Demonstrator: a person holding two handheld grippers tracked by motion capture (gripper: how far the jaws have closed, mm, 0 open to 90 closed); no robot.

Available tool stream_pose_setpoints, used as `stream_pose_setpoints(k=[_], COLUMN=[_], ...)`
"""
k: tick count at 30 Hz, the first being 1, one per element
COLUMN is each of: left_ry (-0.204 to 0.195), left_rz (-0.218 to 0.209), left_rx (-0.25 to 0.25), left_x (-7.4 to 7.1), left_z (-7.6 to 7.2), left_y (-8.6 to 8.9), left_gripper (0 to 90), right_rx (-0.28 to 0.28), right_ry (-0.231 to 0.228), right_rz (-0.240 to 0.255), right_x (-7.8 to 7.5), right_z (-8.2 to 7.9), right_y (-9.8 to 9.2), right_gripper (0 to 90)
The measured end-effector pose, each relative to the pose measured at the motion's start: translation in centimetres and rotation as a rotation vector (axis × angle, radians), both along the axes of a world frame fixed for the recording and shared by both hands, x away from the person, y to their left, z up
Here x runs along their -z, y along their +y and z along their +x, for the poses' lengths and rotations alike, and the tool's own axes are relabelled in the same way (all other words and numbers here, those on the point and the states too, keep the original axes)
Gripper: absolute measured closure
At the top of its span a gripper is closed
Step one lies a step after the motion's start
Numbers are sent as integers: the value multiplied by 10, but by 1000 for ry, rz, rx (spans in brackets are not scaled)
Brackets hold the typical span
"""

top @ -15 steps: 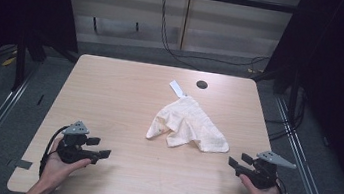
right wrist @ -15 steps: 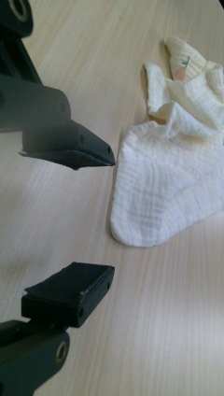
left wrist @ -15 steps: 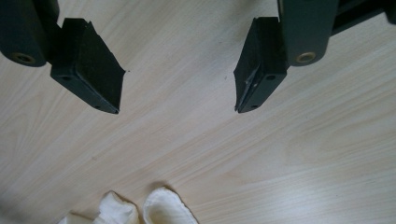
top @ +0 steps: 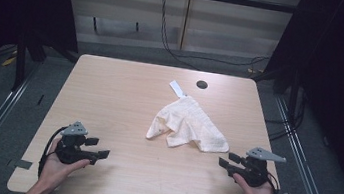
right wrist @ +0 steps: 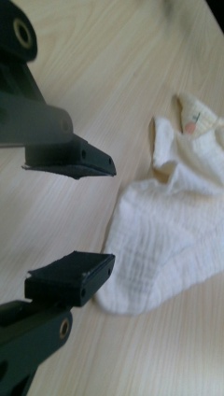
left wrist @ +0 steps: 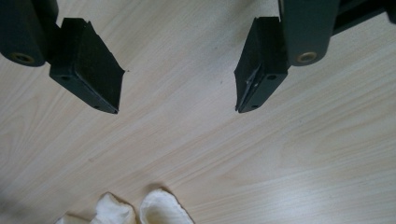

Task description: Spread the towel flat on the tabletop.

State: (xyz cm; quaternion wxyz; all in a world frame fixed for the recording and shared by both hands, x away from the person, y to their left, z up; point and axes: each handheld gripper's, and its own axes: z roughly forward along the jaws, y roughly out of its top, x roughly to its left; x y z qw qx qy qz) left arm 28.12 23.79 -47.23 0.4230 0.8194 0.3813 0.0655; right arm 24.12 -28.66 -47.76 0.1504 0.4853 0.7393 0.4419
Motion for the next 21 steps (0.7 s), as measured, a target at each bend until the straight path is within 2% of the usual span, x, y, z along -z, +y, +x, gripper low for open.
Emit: stream_pose_setpoints(k=[3,4,6,9,10,11,12,15,18,21], left_ry=[6,7,9,9,10,4,6,3,1,3], left_rz=[-2,3,4,6,5,13,7,11,11,11], left_rx=[-2,4,9,8,2,-2,-1,6,10,9], left_x=[1,1,2,2,2,2,2,1,1,2], left_z=[0,0,1,2,2,2,2,2,1,2], left_y=[-1,-1,-2,-2,-2,-2,-1,-1,-2,-2], left_gripper=[321,321,321,321,321,321,321,320,320,320], right_rx=[-10,-9,-34,-39,-44,-44,-23,-32,-49,-69], right_ry=[-3,-5,-4,-2,8,8,-3,43,64,71], right_rz=[-13,-11,-13,-14,-22,-22,-36,-61,-37,-77], right_x=[-7,-13,-16,-17,-16,-16,-14,-6,-4,-2], right_z=[6,11,22,35,50,50,66,90,103,110], right_y=[6,10,12,14,15,15,12,9,15,23], right_gripper=[523,481,485,464,435,435,417,423,415,413])
